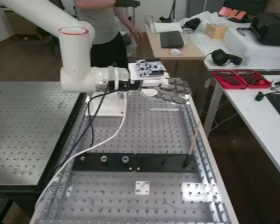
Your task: Grab the pcb board and place it in the clear container
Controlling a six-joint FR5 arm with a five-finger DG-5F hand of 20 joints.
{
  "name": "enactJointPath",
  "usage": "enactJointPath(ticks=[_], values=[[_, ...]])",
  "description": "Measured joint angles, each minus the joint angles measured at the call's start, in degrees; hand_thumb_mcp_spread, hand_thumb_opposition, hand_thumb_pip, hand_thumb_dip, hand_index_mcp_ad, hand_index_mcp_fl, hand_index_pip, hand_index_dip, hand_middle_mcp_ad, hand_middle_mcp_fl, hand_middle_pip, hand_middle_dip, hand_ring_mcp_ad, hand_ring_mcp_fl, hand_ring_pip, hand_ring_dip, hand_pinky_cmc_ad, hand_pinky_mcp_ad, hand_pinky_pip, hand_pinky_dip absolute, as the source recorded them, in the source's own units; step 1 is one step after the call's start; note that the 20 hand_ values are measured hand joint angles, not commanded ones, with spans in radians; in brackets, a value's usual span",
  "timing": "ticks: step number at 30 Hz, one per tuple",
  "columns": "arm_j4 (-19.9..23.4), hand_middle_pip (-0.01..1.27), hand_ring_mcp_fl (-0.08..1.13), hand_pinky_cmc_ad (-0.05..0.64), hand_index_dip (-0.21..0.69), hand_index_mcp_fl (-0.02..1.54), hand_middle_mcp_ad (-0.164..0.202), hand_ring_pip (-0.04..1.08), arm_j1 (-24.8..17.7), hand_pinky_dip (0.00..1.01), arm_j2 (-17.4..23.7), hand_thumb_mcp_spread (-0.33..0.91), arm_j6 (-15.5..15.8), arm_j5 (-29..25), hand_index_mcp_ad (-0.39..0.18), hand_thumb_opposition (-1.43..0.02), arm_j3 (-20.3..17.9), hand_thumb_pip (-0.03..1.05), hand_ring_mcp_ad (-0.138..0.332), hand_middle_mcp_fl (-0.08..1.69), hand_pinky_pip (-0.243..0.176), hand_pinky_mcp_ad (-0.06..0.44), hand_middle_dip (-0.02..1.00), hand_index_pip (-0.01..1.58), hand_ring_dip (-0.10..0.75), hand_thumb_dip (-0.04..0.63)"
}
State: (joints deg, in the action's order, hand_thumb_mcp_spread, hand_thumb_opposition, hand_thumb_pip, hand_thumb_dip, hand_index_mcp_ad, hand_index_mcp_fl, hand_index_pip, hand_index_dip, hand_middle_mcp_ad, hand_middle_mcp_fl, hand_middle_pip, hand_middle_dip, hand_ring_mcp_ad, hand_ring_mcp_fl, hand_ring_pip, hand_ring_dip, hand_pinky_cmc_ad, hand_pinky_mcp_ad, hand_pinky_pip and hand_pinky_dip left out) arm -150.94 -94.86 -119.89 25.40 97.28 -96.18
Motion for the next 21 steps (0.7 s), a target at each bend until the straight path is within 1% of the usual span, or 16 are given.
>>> enactJointPath(ticks=[3, 6, 9, 11, 12, 14, 15, 18, 21], values=[[-0.62, 0.14, 0.02, 0.344, 0.382, 0.39, 0.058, 0.12, 1.60, 0.15, 3.57, 0.59, -0.11, 1.42, -0.227, -0.84, -0.77, 0.34, 0.099, 0.07, -0.059, 0.264, 0.20, 0.44, 0.056, 0.298], [-1.09, 0.14, 0.02, 0.344, 0.401, 0.45, 0.061, 0.12, 3.55, 0.16, 6.71, 0.57, -0.03, 3.04, -0.222, -0.82, -1.51, 0.34, 0.099, 0.07, -0.059, 0.264, 0.20, 0.29, 0.056, 0.298], [-1.76, 0.14, 0.02, 0.346, 0.429, 0.47, 0.058, 0.12, 6.23, 0.16, 9.73, 0.58, 0.33, 4.86, -0.209, -0.82, -2.07, 0.31, 0.099, 0.07, -0.059, 0.264, 0.20, 0.22, 0.056, 0.295], [-2.56, 0.14, 0.02, 0.346, 0.445, 0.47, 0.058, 0.12, 8.32, 0.16, 11.51, 0.58, 0.75, 5.85, -0.209, -0.82, -2.09, 0.31, 0.099, 0.07, -0.059, 0.264, 0.20, 0.20, 0.056, 0.298], [-2.78, 0.14, 0.02, 0.346, 0.454, 0.47, 0.058, 0.12, 8.72, 0.16, 11.81, 0.58, 0.88, 5.93, -0.209, -0.82, -2.06, 0.31, 0.099, 0.07, -0.059, 0.264, 0.20, 0.18, 0.056, 0.295], [-3.72, 0.14, 0.02, 0.346, 0.457, 0.47, 0.058, 0.12, 9.83, 0.16, 12.80, 0.58, 1.48, 5.44, -0.209, -0.82, -1.72, 0.31, 0.099, 0.08, -0.059, 0.264, 0.20, 0.16, 0.052, 0.295], [-4.01, 0.14, 0.02, 0.346, 0.459, 0.51, 0.058, 0.12, 9.95, 0.16, 13.01, 0.57, 1.69, 4.89, -0.209, -0.82, -1.57, 0.31, 0.099, 0.08, -0.059, 0.264, 0.20, 0.14, 0.052, 0.298], [-4.99, 0.14, 0.02, 0.346, 0.464, 0.53, 0.058, 0.12, 10.13, 0.16, 13.71, 0.58, 2.27, 2.57, -0.209, -0.82, -1.04, 0.31, 0.099, 0.10, -0.059, 0.264, 0.20, 0.13, 0.056, 0.295], [-6.21, 0.14, 0.02, 0.346, 0.461, 0.53, 0.058, 0.12, 10.35, 0.16, 14.68, 0.56, 2.91, -0.43, -0.209, -0.82, -0.40, 0.30, 0.099, 0.10, -0.059, 0.264, 0.20, 0.12, 0.052, 0.295]])
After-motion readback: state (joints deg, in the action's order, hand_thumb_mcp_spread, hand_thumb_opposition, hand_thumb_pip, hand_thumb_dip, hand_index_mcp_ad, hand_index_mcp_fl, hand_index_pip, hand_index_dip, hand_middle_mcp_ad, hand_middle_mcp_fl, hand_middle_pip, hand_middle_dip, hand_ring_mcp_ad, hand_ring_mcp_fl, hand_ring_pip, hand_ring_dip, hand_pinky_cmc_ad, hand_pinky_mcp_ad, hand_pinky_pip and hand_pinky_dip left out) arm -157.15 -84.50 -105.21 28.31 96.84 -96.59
